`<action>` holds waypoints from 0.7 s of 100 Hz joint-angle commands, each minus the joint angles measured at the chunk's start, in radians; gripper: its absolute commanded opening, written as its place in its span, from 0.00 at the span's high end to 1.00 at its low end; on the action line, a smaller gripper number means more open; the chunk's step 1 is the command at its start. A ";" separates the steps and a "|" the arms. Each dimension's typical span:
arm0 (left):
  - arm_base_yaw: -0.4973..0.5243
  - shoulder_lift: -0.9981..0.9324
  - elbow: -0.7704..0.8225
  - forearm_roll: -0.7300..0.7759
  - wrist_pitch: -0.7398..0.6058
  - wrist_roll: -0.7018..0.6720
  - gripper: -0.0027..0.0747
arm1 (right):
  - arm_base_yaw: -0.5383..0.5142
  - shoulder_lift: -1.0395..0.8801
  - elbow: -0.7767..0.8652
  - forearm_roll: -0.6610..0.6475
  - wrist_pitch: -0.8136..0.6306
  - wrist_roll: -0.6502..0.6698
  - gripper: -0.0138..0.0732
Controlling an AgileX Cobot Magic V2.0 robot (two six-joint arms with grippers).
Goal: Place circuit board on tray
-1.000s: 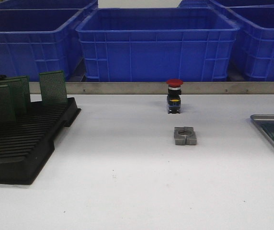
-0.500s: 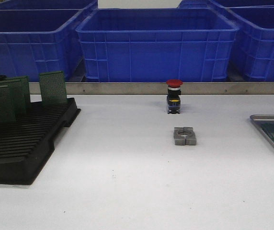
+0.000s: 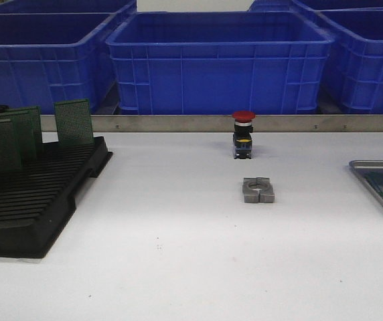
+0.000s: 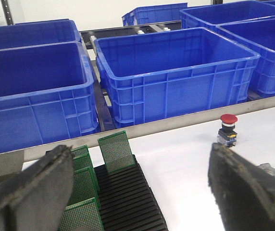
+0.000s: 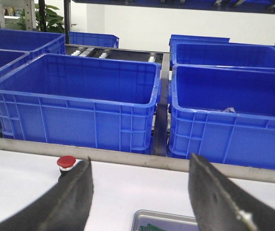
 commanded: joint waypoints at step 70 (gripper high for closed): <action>0.003 0.003 -0.029 -0.015 -0.075 -0.010 0.88 | 0.001 0.007 -0.017 0.022 -0.032 -0.009 0.92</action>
